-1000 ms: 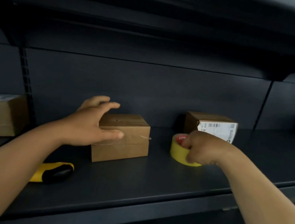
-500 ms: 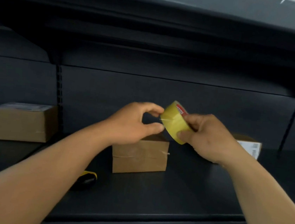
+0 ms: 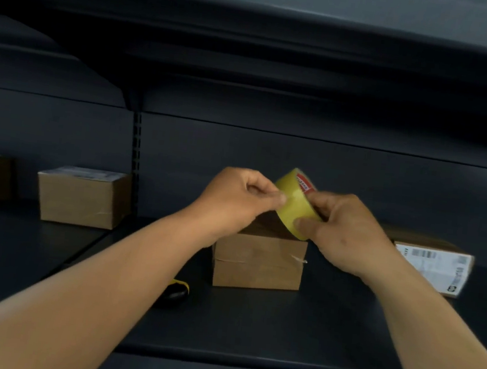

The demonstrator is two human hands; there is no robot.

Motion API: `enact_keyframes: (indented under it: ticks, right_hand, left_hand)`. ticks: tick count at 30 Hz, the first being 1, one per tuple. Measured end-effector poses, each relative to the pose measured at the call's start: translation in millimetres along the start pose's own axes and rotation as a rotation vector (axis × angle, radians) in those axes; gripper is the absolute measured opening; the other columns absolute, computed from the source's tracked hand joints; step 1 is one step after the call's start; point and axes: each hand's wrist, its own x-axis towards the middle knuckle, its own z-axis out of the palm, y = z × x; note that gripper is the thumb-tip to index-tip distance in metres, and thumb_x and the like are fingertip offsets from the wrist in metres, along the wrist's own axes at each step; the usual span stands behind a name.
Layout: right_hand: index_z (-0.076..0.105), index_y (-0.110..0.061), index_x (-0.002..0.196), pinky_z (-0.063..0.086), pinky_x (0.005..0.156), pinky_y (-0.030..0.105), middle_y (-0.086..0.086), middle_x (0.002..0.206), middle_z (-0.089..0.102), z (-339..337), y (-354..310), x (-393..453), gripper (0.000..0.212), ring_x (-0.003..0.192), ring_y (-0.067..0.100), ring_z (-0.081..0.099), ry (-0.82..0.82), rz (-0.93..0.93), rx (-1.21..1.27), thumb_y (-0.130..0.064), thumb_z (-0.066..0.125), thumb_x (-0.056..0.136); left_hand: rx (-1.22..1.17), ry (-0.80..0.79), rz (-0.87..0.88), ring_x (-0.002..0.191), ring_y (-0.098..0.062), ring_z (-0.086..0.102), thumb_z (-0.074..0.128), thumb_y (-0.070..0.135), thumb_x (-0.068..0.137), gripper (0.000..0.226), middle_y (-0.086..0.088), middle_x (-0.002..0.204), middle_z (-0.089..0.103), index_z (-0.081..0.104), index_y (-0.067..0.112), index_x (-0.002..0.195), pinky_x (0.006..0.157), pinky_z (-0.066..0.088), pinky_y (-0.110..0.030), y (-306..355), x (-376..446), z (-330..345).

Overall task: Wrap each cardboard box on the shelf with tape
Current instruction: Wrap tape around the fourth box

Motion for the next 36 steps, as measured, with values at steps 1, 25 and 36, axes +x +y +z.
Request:
enact_keyframes:
  ticks: [1,25,36]
  right_hand:
    - [0.055,-0.027,0.132,0.044,0.094,0.027,-0.005,0.125,0.06,1,-1,1,0.045,0.111,0.014,0.056,-0.005,-0.006,0.008,-0.022,0.064,0.088]
    - [0.049,-0.024,0.109,0.043,0.06,0.012,-0.01,0.098,0.057,12,-2,45,0.044,0.083,0.0,0.056,0.291,-0.027,0.498,-0.023,0.077,0.075]
    - [0.051,-0.012,0.126,0.057,0.073,0.025,0.009,0.112,0.066,41,8,57,0.063,0.099,0.017,0.067,0.034,0.045,1.361,0.0,0.07,0.068]
  left_hand:
    - [-0.017,0.012,0.006,0.062,0.007,0.057,0.074,0.024,0.081,0.007,0.012,0.073,0.063,0.069,0.019,0.082,0.057,0.045,-0.005,0,0,0]
    - [-0.165,0.473,-0.073,0.073,-0.013,0.066,0.056,0.028,0.094,0.015,-0.004,0.083,0.065,0.056,0.015,0.086,0.073,0.059,-0.031,-17,42,-7]
    - [-0.639,0.295,-0.32,0.085,-0.014,0.069,0.066,0.018,0.089,0.023,-0.009,0.092,0.069,0.059,0.004,0.105,0.07,0.059,-0.024,-12,37,7]
